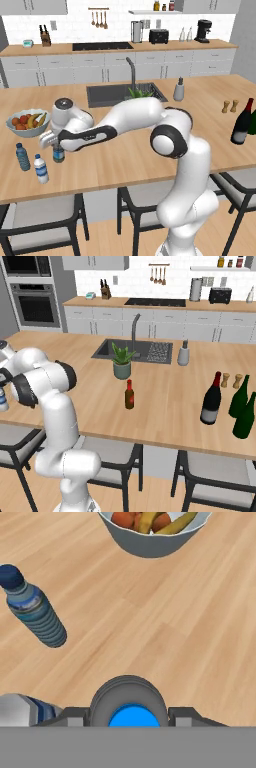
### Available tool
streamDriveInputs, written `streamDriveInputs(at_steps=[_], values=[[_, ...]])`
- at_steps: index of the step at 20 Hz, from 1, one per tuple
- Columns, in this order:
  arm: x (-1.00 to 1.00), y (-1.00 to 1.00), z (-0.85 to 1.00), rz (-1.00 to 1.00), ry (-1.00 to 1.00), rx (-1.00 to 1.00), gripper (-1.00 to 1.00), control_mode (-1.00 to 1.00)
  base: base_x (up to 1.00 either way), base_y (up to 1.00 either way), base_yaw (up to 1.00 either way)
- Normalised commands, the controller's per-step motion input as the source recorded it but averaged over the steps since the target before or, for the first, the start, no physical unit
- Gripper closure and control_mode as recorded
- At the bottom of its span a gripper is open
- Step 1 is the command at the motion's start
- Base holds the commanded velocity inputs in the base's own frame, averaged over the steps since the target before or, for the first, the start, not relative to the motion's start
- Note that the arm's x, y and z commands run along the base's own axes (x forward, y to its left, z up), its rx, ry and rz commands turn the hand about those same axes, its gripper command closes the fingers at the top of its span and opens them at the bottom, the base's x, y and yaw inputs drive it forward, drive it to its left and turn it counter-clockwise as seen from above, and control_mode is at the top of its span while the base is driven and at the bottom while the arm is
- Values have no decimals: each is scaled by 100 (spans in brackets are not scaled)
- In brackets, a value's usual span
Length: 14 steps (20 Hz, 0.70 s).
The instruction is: Move the plastic bottles in the middle to the plastics group, and the glass bottles in the middle to the glass group.
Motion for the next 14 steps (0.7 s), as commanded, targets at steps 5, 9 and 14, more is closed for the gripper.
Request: streamDriveInputs(at_steps=[5,9,14], values=[[0,17,-24,9,-1,0,100,-100,0,0,0],[0,18,-12,6,0,0,100,-100,0,0,0],[0,11,-19,5,0,-3,100,-100,0,0,0]])
